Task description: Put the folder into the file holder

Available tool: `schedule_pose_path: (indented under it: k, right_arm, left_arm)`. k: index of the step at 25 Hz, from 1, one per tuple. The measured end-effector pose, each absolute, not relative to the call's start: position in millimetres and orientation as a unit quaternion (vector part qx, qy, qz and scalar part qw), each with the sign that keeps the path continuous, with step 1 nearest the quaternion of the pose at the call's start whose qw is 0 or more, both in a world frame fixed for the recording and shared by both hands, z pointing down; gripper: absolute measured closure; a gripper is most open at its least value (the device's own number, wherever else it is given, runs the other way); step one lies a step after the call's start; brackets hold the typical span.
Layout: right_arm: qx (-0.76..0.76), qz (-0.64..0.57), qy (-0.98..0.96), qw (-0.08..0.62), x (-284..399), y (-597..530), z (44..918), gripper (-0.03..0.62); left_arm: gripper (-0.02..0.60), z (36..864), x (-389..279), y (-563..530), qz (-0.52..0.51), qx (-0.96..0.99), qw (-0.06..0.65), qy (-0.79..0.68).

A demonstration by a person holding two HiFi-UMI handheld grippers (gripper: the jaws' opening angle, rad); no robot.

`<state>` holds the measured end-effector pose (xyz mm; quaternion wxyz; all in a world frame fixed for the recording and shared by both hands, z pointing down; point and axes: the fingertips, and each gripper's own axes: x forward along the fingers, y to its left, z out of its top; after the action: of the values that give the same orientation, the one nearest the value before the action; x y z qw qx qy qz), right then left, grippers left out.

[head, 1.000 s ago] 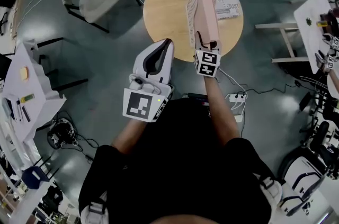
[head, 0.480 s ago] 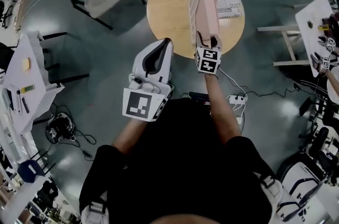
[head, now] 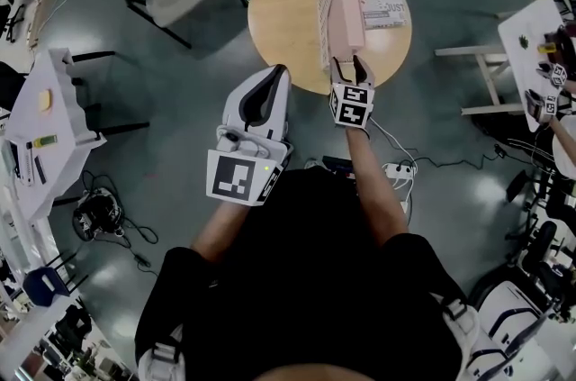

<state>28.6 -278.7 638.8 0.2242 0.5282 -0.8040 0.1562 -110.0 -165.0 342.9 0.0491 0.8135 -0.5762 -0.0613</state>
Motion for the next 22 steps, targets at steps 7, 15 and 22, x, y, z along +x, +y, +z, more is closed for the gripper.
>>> schedule_pose_path:
  k: [7,15,22]
  right_arm:
    - [0.519,0.164,-0.808,0.227,38.7,-259.6,632.0,0.384]
    - [0.503,0.164,-0.822,0.21,55.1,-233.5,605.1,0.408]
    - [0.487,0.169,-0.835,0.193,78.9,-198.4,575.8,0.437]
  left_arm:
    - [0.575,337.6,-98.1,-147.7,-0.063,0.809,0.044,-0.583]
    - [0.575,331.7,-72.4,-124.7,-0.065,0.804,0.036,-0.589]
    - [0.575,329.9,-43.3,-99.6,-0.064,0.8,0.029,-0.596]
